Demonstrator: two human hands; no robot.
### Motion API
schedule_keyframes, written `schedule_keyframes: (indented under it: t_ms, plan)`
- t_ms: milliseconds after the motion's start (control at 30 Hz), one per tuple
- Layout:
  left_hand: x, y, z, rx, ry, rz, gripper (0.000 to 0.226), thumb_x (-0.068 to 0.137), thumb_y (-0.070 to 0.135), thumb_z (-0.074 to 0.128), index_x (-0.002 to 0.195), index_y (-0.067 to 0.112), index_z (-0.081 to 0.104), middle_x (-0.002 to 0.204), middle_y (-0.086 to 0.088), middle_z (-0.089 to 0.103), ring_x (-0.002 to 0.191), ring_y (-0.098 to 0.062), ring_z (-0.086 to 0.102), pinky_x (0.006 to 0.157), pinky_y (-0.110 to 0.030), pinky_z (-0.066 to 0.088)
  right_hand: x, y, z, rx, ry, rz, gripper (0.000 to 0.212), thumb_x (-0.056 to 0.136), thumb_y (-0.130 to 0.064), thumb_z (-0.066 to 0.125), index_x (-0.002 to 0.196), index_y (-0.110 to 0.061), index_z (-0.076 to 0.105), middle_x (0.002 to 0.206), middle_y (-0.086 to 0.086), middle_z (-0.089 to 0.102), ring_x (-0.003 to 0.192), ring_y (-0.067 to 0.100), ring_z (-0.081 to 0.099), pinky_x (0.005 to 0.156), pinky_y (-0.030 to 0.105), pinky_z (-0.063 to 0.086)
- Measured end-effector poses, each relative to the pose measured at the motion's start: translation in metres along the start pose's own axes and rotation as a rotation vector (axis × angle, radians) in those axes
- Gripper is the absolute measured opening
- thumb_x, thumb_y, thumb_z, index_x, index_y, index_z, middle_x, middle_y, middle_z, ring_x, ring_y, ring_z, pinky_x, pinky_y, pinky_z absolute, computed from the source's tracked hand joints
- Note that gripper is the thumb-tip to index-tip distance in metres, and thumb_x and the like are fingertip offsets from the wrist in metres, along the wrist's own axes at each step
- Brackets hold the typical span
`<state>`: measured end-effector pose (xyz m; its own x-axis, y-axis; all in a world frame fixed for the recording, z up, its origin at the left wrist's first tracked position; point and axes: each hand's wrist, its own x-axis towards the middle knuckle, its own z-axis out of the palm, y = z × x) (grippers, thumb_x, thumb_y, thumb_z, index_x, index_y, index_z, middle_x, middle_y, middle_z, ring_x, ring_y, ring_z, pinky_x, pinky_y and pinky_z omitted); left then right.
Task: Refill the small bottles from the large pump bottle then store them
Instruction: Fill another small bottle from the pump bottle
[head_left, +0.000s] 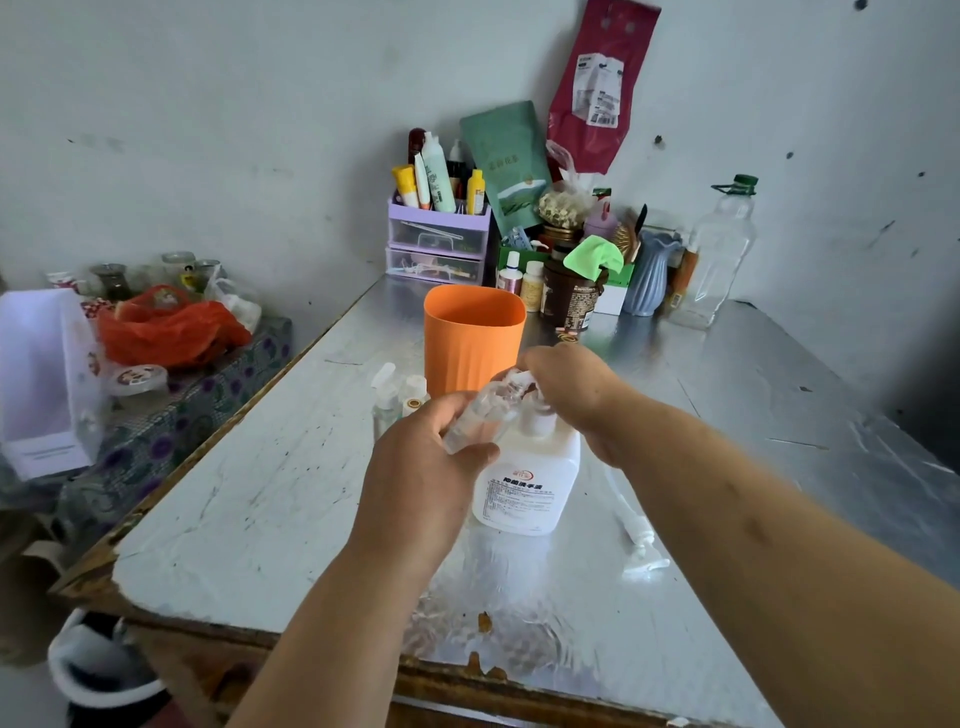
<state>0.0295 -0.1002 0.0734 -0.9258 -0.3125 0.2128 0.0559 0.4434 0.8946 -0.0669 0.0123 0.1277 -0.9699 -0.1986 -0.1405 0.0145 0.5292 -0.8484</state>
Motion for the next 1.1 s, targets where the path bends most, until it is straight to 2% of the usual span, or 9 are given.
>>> schedule_keyframes:
  t_ms: [100,200,267,400,467,633,733,833,1100]
  plan:
    - [0.0,-0.001,0.001,0.021,0.004,-0.001,0.043,0.09,0.026,0.068,0.131,0.035,0.058,0.108,0.019,0.062,0.09,0.002,0.055,0.069,-0.009,0.039,0.0,0.001,0.0,-0.013,0.002,-0.028,0.018,0.087,-0.011,0.036,0.073,-0.014,0.047,0.074,0.014,0.042,0.068,0.023,0.038,0.065,0.034,0.032]
    - [-0.001,-0.001,0.003,0.032,0.006,-0.007,0.045,0.09,0.027,0.068,0.133,0.033,0.057,0.122,0.014,0.065,0.102,-0.007,0.061,0.083,-0.024,0.05,0.002,0.001,0.001,0.056,0.026,-0.005,0.039,0.097,-0.002,0.032,0.061,-0.016,0.033,0.065,0.006,0.033,0.056,0.013,0.03,0.055,0.023,0.029]
    - [-0.002,0.001,0.003,0.033,0.001,-0.013,0.044,0.09,0.027,0.067,0.133,0.033,0.057,0.126,0.011,0.065,0.108,-0.011,0.063,0.09,-0.032,0.053,0.001,0.0,0.001,0.026,0.039,-0.006,0.038,0.099,-0.005,0.031,0.062,-0.017,0.034,0.066,0.004,0.034,0.057,0.012,0.031,0.055,0.022,0.029]
    - [-0.005,0.003,0.002,0.04,0.001,-0.019,0.043,0.091,0.027,0.066,0.133,0.033,0.056,0.125,0.011,0.065,0.108,-0.012,0.063,0.086,-0.028,0.051,-0.008,-0.003,0.001,-0.02,0.015,0.029,0.021,0.091,-0.014,0.036,0.078,-0.012,0.052,0.08,0.011,0.046,0.072,0.021,0.04,0.065,0.032,0.032]
    - [-0.006,0.004,0.001,0.052,-0.002,-0.01,0.042,0.091,0.028,0.066,0.132,0.034,0.056,0.124,0.012,0.065,0.105,-0.009,0.062,0.084,-0.025,0.048,-0.012,-0.004,-0.001,-0.031,-0.015,0.042,0.027,0.091,-0.016,0.038,0.094,-0.004,0.062,0.089,0.013,0.052,0.079,0.021,0.044,0.067,0.032,0.033]
    - [-0.008,0.006,-0.001,0.065,-0.006,0.007,0.042,0.091,0.029,0.066,0.131,0.033,0.056,0.126,0.012,0.064,0.099,-0.003,0.056,0.083,-0.022,0.044,-0.017,-0.007,-0.004,-0.058,-0.009,0.032,0.027,0.093,-0.015,0.038,0.098,-0.003,0.061,0.088,0.008,0.047,0.076,0.019,0.041,0.067,0.031,0.032]
    - [-0.008,0.007,-0.002,0.066,-0.005,0.009,0.041,0.091,0.028,0.066,0.131,0.033,0.057,0.126,0.012,0.065,0.1,-0.004,0.057,0.084,-0.023,0.045,-0.015,-0.007,-0.003,-0.049,-0.004,0.023,0.022,0.092,-0.013,0.036,0.089,-0.006,0.057,0.086,0.009,0.045,0.077,0.021,0.04,0.066,0.031,0.031]
    - [-0.006,0.007,-0.003,0.071,0.004,0.007,0.042,0.09,0.026,0.067,0.13,0.033,0.057,0.125,0.011,0.065,0.101,-0.006,0.057,0.086,-0.025,0.046,-0.013,-0.008,-0.002,-0.065,0.007,-0.008,0.021,0.093,-0.01,0.034,0.077,-0.009,0.046,0.076,0.01,0.042,0.067,0.019,0.037,0.058,0.03,0.029]
    - [-0.003,0.004,-0.001,0.118,0.007,0.007,0.042,0.09,0.031,0.067,0.131,0.033,0.056,0.127,0.012,0.064,0.105,-0.008,0.06,0.088,-0.027,0.046,-0.004,-0.003,0.0,-0.057,0.026,-0.016,0.028,0.094,-0.008,0.032,0.067,-0.014,0.038,0.075,0.013,0.038,0.069,0.023,0.036,0.062,0.032,0.031]
